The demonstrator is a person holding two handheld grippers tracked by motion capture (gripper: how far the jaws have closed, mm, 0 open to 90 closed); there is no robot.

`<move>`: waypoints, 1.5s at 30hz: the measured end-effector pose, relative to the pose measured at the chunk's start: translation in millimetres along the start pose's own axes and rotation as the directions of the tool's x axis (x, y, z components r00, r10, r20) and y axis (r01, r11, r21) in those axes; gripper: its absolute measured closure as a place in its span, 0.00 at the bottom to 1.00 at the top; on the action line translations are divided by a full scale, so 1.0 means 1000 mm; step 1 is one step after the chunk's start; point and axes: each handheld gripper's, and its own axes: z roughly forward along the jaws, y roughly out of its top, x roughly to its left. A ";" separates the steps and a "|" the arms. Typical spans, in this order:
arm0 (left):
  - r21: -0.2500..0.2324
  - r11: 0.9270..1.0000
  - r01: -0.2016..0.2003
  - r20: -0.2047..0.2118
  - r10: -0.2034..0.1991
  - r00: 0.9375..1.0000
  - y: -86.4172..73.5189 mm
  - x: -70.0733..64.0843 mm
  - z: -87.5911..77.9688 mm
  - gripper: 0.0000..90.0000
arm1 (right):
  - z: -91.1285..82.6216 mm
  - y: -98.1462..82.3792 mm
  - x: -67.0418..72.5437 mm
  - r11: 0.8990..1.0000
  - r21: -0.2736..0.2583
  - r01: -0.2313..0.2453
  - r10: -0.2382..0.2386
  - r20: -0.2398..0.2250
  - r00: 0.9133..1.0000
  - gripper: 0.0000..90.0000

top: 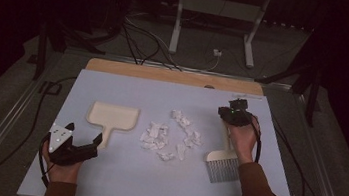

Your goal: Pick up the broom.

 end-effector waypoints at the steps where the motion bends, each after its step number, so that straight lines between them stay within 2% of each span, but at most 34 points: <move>1: 0.006 1.000 0.000 0.003 0.000 1.000 0.000 -0.002 0.002 0.01 | -0.004 0.001 0.002 1.000 -0.011 0.010 -0.010 -0.004 1.000 0.78; 5: 0.010 1.000 -0.008 0.022 0.008 1.000 0.005 -0.013 0.005 0.01 | -0.021 0.004 0.007 0.998 -0.048 0.035 -0.037 -0.027 0.999 0.79; 6: 0.008 1.000 -0.020 0.040 0.020 0.999 0.009 -0.021 0.007 0.01 | -0.025 0.004 0.009 0.998 -0.057 0.035 -0.037 -0.031 0.999 0.78; 7: 0.008 1.000 -0.020 0.040 0.020 0.999 0.009 -0.021 0.007 0.01 | -0.028 0.005 0.010 0.997 -0.067 0.040 -0.042 -0.037 0.998 0.79; 9: 0.008 0.999 -0.031 0.064 0.030 0.997 0.012 -0.031 0.010 0.01 | -0.036 0.005 0.013 0.996 -0.086 0.038 -0.042 -0.053 0.998 0.79; 10: 0.010 0.999 -0.038 0.087 0.037 0.996 0.014 -0.040 0.013 0.01 | -0.039 0.005 0.014 0.995 -0.095 0.036 -0.043 -0.064 0.997 0.79; 11: 0.010 0.999 -0.038 0.087 0.037 0.996 0.014 -0.040 0.013 0.01 | -0.039 0.005 0.014 0.995 -0.095 0.036 -0.043 -0.064 0.997 0.79; 13: 0.008 0.999 -0.036 0.109 0.035 0.993 0.016 -0.050 0.018 0.01 | -0.047 0.005 0.019 0.992 -0.121 0.036 -0.046 -0.085 0.995 0.79; 22: 0.019 0.996 -0.082 0.185 0.077 0.980 0.023 -0.085 0.037 0.01 | -0.062 0.007 0.027 0.984 -0.168 0.051 -0.067 -0.089 0.994 0.79; 27: 0.008 0.996 -0.086 0.223 0.082 0.971 0.027 -0.100 0.044 0.01 | -0.070 0.012 0.031 0.980 -0.189 0.058 -0.075 -0.089 0.993 0.79; 30: 0.014 0.995 -0.098 0.246 0.092 0.965 0.028 -0.110 0.049 0.01 | -0.073 0.013 0.031 0.979 -0.197 0.055 -0.074 -0.090 0.993 0.79; 36: 0.006 0.996 -0.093 0.305 0.087 0.948 0.031 -0.130 0.058 0.01 | -0.077 0.014 0.032 0.977 -0.205 0.052 -0.072 -0.094 0.993 0.79; 39: 0.005 0.994 -0.111 0.329 0.103 0.939 0.032 -0.142 0.062 0.01 | -0.081 0.014 0.033 0.975 -0.215 0.050 -0.073 -0.099 0.992 0.79; 45: 0.010 0.995 -0.101 0.383 0.089 0.919 0.030 -0.164 0.070 0.01 | -0.086 0.014 0.037 0.971 -0.234 0.049 -0.076 -0.106 0.991 0.79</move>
